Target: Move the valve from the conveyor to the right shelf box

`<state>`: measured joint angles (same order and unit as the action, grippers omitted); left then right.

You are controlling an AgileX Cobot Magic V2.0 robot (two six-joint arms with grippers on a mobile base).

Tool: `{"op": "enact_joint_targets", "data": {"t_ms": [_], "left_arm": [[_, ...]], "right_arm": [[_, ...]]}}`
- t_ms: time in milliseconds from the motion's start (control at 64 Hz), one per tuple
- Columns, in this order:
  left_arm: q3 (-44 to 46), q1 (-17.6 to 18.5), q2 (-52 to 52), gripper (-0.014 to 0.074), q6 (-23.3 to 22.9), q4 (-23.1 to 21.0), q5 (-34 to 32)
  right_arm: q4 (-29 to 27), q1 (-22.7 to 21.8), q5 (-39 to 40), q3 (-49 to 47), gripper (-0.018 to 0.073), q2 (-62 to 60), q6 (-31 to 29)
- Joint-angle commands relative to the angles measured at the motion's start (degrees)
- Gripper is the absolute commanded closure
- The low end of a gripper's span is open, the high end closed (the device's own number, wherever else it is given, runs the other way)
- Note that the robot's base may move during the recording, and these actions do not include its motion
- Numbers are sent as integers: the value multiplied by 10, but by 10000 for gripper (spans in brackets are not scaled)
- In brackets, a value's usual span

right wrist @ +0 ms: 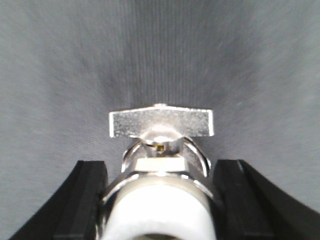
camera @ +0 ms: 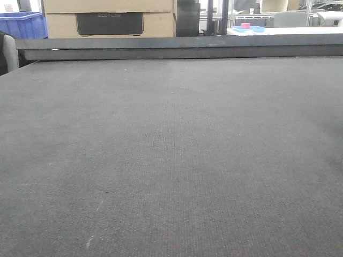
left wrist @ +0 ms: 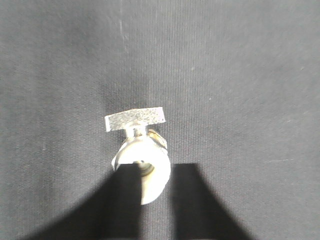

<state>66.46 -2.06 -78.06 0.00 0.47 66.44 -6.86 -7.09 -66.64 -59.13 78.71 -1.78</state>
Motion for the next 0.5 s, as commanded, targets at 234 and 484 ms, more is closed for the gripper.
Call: {"op": "enact_joint_targets", "data": {"t_ms": [234,484], "left_arm": [[-10,-1,-73,123,-5,41,-4],[-39,-1,-98,123,-38,58,-38]], "right_arm": [[6,-2,-21,-76,721,-54,-3],[6,-2,-20,-76,721,-54,-3]]}}
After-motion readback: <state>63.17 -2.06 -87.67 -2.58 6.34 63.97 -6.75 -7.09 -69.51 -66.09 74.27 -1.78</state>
